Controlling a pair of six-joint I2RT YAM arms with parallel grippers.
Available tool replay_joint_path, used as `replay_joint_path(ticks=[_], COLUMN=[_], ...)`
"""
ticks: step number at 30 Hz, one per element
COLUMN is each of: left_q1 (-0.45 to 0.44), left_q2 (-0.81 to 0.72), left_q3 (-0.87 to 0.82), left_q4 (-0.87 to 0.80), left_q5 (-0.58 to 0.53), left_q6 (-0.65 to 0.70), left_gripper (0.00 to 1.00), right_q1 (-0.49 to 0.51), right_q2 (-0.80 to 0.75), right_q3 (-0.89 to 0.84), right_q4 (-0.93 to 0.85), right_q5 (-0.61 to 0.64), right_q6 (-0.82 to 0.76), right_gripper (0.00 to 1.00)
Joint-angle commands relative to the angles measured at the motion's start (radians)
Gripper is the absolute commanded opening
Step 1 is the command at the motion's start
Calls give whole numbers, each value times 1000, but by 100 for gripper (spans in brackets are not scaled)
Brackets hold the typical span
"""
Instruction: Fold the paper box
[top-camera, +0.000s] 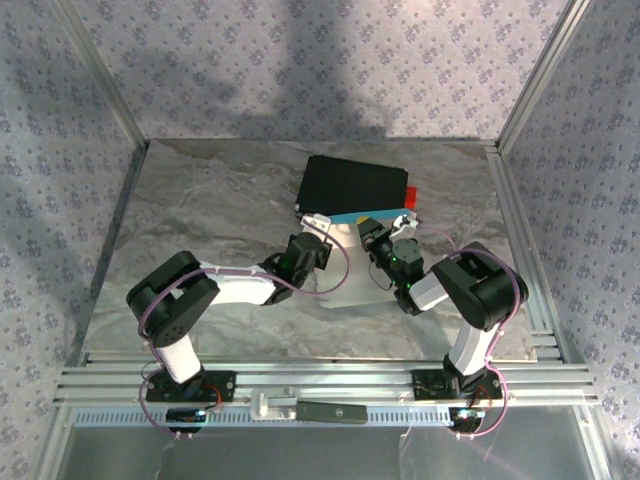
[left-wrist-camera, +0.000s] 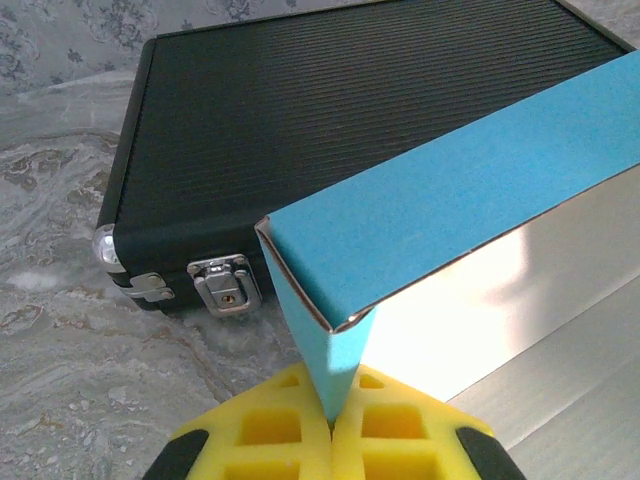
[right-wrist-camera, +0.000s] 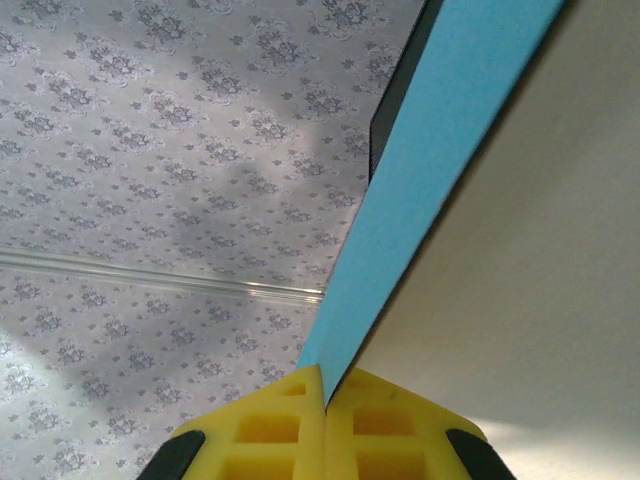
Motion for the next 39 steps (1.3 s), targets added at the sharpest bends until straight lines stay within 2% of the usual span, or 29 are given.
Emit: replay_joint_path(ticks=[1,6,9,13,15,18,21,24,29,31,34,39], left_q1=[-47,-74,-70,-12,15,45,57,71,98,146,215,301], left_q2=[2,32,-2,-79,-119,-173,-240,-315,-425,-445,-440,-411], left_q3=[105,142,123,76,62,47,5,-56,-150,-177,-196,-235], left_q4=[190,161,149,133,97,23,-33,-50,-82,-85,-89,-87], left_q5=[61,31,78,264,347,475,538,601,666,702,747,727], left_q6=[-12,-7,-14,-57,-53,-37,-20,-14,-11,-41,-75,-155], left_gripper=[0,0,24,35,46,53,61,64,62,56,40,34], right_q1=[54,65,56,49,46,43,43,43,41,43,43,35], right_q2=[41,40,32,23,23,20,17,15,15,13,7,-31], right_q3=[-6,-7,-17,-22,-23,-23,-23,-21,-26,-31,-34,-35], right_q4=[-176,-180,-182,-191,-191,-196,-203,-210,-210,-204,-195,-203], right_q5=[-102,-88,-85,-85,-84,-78,-73,-71,-65,-62,-59,-48], right_q6=[7,13,15,14,16,22,23,25,25,25,27,19], right_gripper=[0,0,0,0,0,0,0,0,0,0,0,0])
